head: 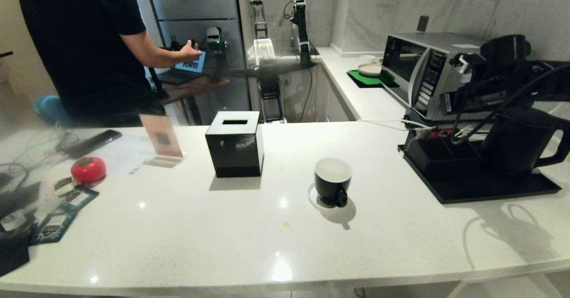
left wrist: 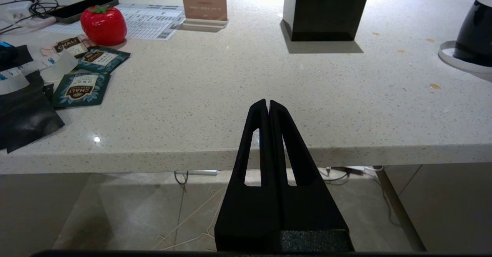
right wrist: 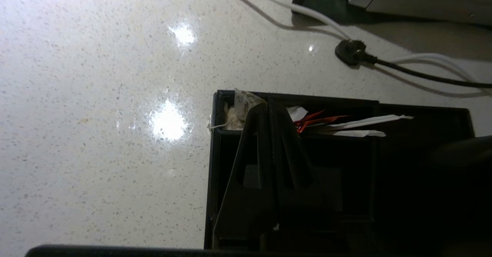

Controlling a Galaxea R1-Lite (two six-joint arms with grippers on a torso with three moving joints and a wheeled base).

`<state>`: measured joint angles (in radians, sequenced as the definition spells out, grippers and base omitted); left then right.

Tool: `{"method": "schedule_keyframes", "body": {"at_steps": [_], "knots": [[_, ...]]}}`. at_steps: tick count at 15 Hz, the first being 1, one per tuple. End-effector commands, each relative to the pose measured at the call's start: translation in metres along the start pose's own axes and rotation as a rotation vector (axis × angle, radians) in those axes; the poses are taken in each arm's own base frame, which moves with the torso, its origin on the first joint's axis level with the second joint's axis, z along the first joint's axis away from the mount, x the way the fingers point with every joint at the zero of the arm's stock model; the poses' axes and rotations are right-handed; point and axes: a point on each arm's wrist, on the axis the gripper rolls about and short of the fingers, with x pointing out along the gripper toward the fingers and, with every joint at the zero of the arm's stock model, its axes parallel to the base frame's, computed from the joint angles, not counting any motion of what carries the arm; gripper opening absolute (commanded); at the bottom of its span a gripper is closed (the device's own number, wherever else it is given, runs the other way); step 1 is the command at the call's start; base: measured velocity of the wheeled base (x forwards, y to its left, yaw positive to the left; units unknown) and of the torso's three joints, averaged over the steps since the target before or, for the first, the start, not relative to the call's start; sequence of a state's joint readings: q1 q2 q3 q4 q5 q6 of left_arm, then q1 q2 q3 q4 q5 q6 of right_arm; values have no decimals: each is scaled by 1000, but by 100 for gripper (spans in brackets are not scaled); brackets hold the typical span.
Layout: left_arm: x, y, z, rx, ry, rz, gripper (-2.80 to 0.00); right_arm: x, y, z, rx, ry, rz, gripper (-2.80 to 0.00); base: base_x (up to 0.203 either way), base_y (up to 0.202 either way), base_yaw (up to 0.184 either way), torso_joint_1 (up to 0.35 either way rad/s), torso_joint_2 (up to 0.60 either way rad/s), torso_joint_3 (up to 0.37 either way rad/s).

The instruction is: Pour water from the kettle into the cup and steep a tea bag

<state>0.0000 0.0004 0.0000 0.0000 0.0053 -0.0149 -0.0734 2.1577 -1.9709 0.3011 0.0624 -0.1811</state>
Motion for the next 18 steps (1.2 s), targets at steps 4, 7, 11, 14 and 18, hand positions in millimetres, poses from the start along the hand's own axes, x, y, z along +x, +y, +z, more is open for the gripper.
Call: {"method": "schedule_keyframes", "body": {"at_steps": [4,7,11,14,18], "knots": [[0,0,0,0,0,1,-280,22,1,-16,3,57,9,-280,0,0,0,0,0,0],[0,0,0,0,0,1,-280,32,1,-23,-5,72,6,0,0,0,0,0,0,0],[0,0,0,0,0,1,-280,42,1,-29,-83,81,5,0,0,0,0,0,0,0],[0,0,0,0,0,1,-280,51,2,-33,-117,74,4,0,0,0,0,0,0,0],[0,0,0,0,0,1,-280,60,-3,-40,-144,88,-1,0,0,0,0,0,0,0]]}}
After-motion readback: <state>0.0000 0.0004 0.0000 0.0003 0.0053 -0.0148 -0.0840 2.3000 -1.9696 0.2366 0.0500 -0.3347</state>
